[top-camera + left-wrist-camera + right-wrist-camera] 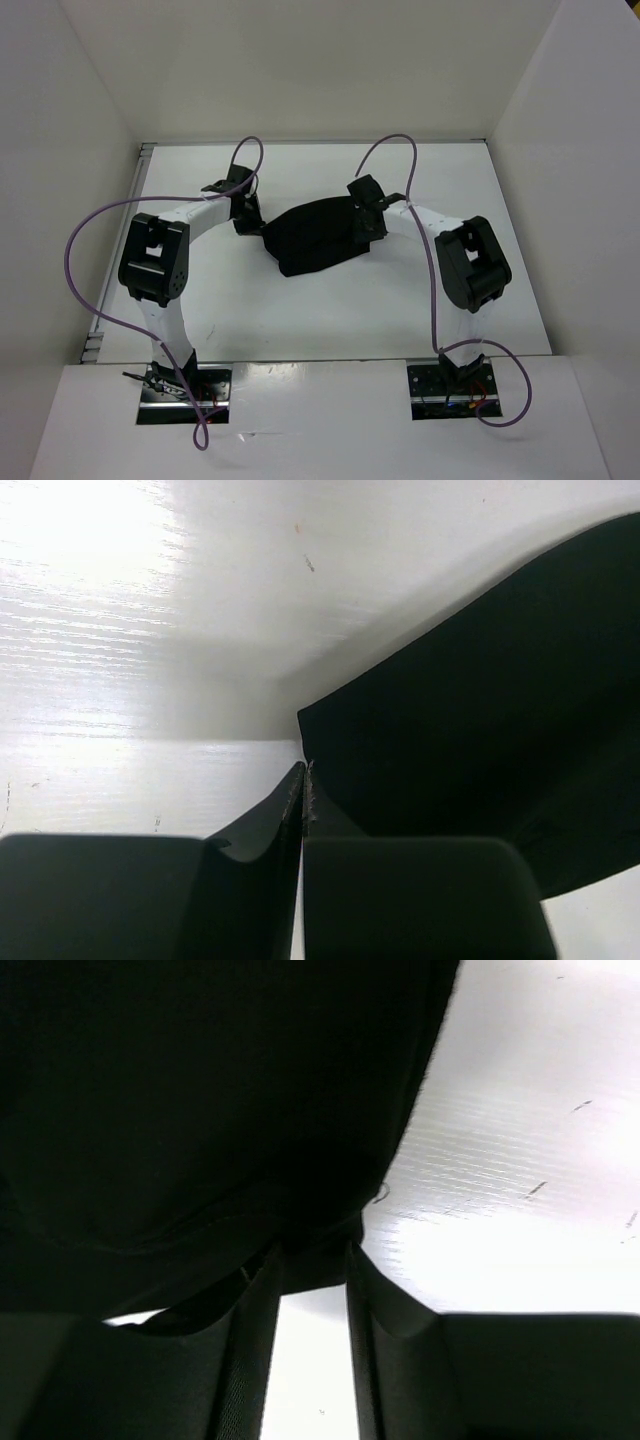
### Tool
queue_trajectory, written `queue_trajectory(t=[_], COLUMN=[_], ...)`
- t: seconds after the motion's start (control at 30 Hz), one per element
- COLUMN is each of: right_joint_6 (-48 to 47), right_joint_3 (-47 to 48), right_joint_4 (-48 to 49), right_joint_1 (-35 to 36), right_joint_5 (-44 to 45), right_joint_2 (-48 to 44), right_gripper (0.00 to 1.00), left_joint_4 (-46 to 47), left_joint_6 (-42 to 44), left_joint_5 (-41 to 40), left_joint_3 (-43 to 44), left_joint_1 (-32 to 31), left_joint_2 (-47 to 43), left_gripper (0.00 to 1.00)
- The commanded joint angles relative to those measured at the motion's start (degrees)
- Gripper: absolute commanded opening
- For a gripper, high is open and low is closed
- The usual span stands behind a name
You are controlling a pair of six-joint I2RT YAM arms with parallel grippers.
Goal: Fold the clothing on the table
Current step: Flatten the skirt out
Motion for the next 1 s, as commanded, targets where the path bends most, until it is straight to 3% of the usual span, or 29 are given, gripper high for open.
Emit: queue_trajectory(t=[0.0,0.3,0.47,0.6,0.63,0.67,0.87,0.97], right_joint_6=[-0.11,-0.11,-0.64,-1.25,-1.77,-1.78,-1.25,-1.78], right_joint_3=[-0.58,-0.58,-0.58,-0.58,-0.58,-0.58,4.68,11.88], right_joint_4=[2.14,2.66,3.89,5.03,5.03,5.03,-1.45,-6.82], right_joint_1=[-1.09,-2.24,-4.08,-6.36,-7.15,-7.16,-7.77,-7.77], right_joint_5=[2.74,1.52,-6.73,-15.34,-19.11,-20.45,-19.59,-20.19], right_joint_2=[-1.29,1.17,2.75,4.07,4.07,4.07,-9.36,-15.78], right_gripper=[0.38,0.48,0.48,0.31,0.22,0.01,0.0,0.0], left_joint_4=[-0.33,-0.33,-0.33,0.19,0.2,0.2,-1.21,-1.21], left_joint_6=[1.31,1.84,1.84,1.84,1.84,1.84,2.89,3.5], left_joint_5=[1.05,2.72,2.72,3.33,3.33,3.85,8.77,12.11], left_joint_3=[0.36,0.36,-0.16,-0.68,-0.69,-0.69,-0.17,-0.16], left_joint_1=[0.33,0.86,0.86,1.91,1.92,1.92,3.67,4.29], left_joint_2=[-2.35,-1.82,-1.82,-1.3,-1.3,-1.3,-5.85,-11.48], left_gripper=[0.03,0.03,0.03,0.03,0.03,0.04,0.07,0.38])
